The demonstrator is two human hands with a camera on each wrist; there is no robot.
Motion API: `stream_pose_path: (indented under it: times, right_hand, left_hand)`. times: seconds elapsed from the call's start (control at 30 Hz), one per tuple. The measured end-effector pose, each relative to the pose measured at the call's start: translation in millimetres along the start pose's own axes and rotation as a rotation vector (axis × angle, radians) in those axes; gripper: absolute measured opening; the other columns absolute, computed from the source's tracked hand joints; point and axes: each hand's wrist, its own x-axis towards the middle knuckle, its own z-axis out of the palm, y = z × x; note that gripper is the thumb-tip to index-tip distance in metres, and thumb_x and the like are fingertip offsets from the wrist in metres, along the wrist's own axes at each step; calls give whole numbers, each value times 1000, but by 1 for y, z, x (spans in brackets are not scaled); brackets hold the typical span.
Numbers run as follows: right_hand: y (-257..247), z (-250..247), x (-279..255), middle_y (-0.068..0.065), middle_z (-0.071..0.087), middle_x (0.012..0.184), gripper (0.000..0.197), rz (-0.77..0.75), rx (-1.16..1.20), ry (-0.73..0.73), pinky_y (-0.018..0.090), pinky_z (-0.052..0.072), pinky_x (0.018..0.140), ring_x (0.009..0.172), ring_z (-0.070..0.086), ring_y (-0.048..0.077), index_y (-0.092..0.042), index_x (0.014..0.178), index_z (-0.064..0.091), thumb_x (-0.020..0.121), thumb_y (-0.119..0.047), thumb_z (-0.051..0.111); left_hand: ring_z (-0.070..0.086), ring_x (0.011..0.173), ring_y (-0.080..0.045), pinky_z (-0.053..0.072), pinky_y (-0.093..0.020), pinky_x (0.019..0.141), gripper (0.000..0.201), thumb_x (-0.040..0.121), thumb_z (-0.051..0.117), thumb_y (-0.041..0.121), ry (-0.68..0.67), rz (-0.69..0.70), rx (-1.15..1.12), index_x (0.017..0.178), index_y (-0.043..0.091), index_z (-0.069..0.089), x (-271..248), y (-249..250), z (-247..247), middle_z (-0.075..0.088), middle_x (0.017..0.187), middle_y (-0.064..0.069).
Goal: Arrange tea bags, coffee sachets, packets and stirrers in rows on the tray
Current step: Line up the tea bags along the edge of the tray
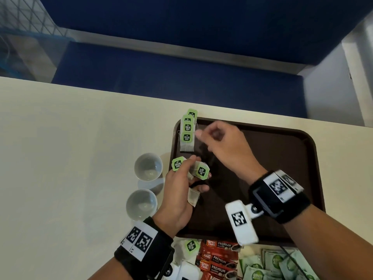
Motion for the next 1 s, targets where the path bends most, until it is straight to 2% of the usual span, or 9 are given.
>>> stream_pose_path:
  times: [0.07, 0.17, 0.33, 0.43, 0.53, 0.67, 0.77, 0.9, 1.0]
  right_hand:
    - [0, -12, -22, 0, 76, 89, 43, 93, -51, -174, 33, 57, 77, 82, 72, 19, -28, 94, 72, 84, -69, 78]
    - [7, -22, -43, -3, 76, 87, 38, 124, -114, -322, 29, 56, 72, 76, 70, 11, -27, 92, 72, 78, -59, 89]
    - [9, -22, -43, -8, 76, 87, 17, -11, -90, -219, 14, 51, 70, 78, 68, 5, -27, 85, 68, 90, -28, 83]
    - [4, -20, -31, -7, 77, 90, 20, -6, -17, -201, 21, 55, 74, 79, 70, 5, -28, 93, 66, 90, -32, 85]
    - [1, -19, -28, -8, 78, 92, 31, 42, -79, -324, 27, 59, 77, 80, 72, 5, -30, 98, 69, 81, -43, 91]
    - [2, -16, -30, -8, 76, 83, 15, -18, -164, -323, 22, 52, 70, 76, 71, 6, -27, 87, 72, 88, -28, 86]
    - [4, -14, -24, -6, 77, 91, 12, -47, -37, -275, 38, 61, 83, 86, 72, 11, -27, 94, 68, 94, -24, 79]
    - [9, -7, -8, -10, 74, 94, 12, -123, -50, -173, 41, 60, 88, 91, 70, 10, -30, 101, 65, 97, -26, 76]
    - [8, 2, 3, -10, 73, 98, 11, -149, -119, -203, 33, 55, 87, 91, 67, 5, -31, 104, 65, 99, -27, 74]
  left_hand:
    - [73, 80, -22, 53, -27, 50, 24, 104, 67, 23, 5, 9, -16, 114, 3, 76, -3, 2, 2, 75, 92, -13]
    - [75, 73, -16, 57, -26, 51, 18, 104, 67, 20, 17, 33, -30, 108, 4, 76, -5, 5, 4, 77, 88, -9]
    - [79, 88, -21, 62, -30, 57, 16, 102, 70, 15, 43, 55, -13, 111, 4, 76, -8, 1, 5, 81, 91, -8]
    - [79, 96, -23, 62, -31, 60, 17, 103, 69, 15, 68, 93, 13, 114, 4, 76, -11, -4, 2, 82, 102, -12]
    - [81, 96, -21, 62, -30, 60, 18, 107, 65, 15, 81, 127, 27, 118, 3, 73, -12, -5, 1, 82, 105, -10]
    - [81, 97, -26, 62, -29, 58, 19, 108, 64, 18, 92, 136, 8, 120, 4, 71, -13, -4, 3, 81, 110, -17]
    - [82, 101, -31, 63, -29, 56, 21, 109, 63, 20, 88, 131, -9, 123, 6, 70, -13, -6, 3, 82, 113, -14]
    - [81, 83, -29, 58, -29, 50, 24, 106, 67, 18, 156, 96, -23, 124, 3, 71, -9, -11, -1, 79, 113, -15]
    - [70, 61, -20, 48, -27, 44, 22, 104, 67, 15, 172, 75, -8, 119, -1, 69, -11, -14, -3, 72, 91, -10]
